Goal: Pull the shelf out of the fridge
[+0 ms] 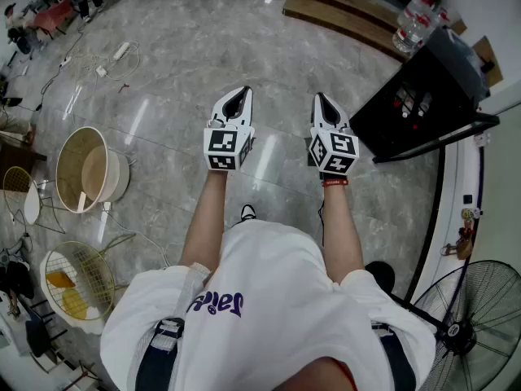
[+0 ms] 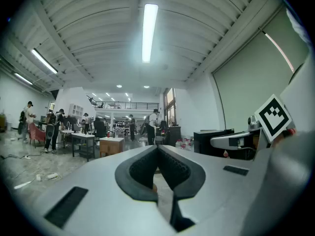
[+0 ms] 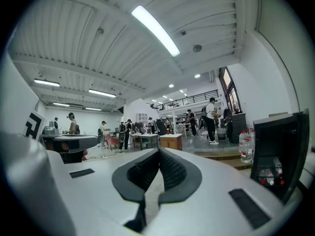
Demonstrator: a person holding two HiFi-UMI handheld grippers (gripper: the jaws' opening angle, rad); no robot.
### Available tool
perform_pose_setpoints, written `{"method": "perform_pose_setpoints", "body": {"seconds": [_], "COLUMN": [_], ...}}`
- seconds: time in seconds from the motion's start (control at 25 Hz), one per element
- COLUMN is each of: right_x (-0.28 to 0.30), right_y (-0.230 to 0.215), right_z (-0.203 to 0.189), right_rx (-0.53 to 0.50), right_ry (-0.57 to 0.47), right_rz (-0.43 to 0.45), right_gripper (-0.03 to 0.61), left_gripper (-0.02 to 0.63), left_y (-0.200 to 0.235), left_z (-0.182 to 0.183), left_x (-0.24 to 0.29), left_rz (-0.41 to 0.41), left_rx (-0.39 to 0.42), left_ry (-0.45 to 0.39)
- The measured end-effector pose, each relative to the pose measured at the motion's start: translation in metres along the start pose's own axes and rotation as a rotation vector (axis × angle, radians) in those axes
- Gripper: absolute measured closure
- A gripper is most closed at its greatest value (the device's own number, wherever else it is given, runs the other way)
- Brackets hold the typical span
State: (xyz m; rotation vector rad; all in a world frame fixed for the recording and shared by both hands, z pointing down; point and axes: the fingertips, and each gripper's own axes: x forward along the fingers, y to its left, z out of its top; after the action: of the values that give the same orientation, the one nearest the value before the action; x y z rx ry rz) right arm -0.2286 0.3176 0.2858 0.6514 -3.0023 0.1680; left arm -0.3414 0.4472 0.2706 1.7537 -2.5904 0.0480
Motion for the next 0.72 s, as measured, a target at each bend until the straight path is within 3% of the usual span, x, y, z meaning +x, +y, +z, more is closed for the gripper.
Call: {"method": "perform_pose_setpoints", "body": {"seconds": [0.32, 0.72], "right_x": [0.018, 0.028], "right_y": [0.003, 0.009], "right_z": [-0.006, -0.009], "right_rx": [0.014, 0.061], "right_ry": [0.014, 0.025], "right_rz": [0.0, -0.071], "right_gripper": [0.565, 0.563], "left_gripper": [0.597, 0.597], "left_y": [0.014, 0.026], "left_z": [-0.005, -0.001], "left_x": [0.014, 0.037], "left_rz": [-0.014, -0.107], "left_rx": [-0.015, -0.043], "left_ry": [0.011, 0.006]}}
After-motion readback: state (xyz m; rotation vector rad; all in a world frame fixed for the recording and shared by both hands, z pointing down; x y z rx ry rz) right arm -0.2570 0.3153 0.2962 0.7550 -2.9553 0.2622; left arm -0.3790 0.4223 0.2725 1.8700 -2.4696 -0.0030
